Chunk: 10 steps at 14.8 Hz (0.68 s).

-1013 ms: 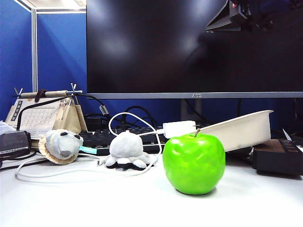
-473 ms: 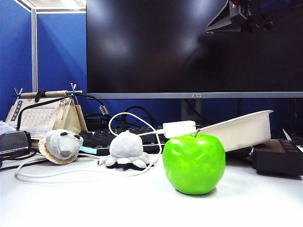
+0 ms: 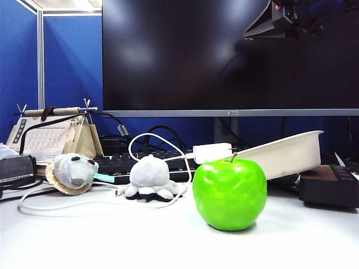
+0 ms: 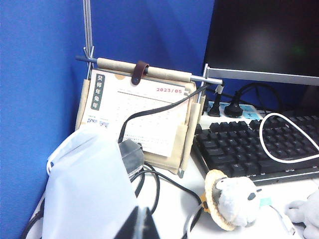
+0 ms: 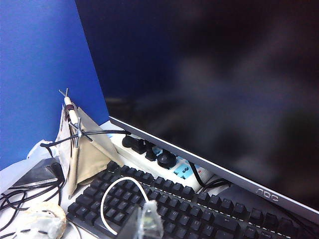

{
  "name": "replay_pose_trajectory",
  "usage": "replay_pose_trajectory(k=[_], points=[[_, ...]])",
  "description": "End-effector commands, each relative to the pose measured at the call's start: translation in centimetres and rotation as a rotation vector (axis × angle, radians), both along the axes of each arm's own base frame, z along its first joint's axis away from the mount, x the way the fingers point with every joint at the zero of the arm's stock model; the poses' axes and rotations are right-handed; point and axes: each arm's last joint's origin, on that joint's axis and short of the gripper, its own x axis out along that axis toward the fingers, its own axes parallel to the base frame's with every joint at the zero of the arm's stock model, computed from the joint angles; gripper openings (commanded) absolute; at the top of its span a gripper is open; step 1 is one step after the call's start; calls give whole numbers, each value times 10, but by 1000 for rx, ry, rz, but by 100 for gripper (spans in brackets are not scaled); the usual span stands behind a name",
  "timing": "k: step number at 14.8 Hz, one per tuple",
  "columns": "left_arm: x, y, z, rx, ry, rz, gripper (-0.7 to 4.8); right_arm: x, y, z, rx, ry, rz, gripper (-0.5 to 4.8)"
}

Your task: Place the tilting octopus upright.

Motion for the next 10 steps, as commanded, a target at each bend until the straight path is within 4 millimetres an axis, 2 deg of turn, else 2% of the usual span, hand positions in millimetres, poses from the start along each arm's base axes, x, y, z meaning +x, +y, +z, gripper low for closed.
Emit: replay_pose_trajectory(k=[1,6,10], points=[[1,0,-1,-2,-26,-1,-6,0,0,3,3,-22,0,-1],[4,0,-14,-28,-15,-5,-6,0,0,3,3,-22,0,-1],[4,0,-16,-28,1,-5,-6,0,0,3,3,-22,0,-1]])
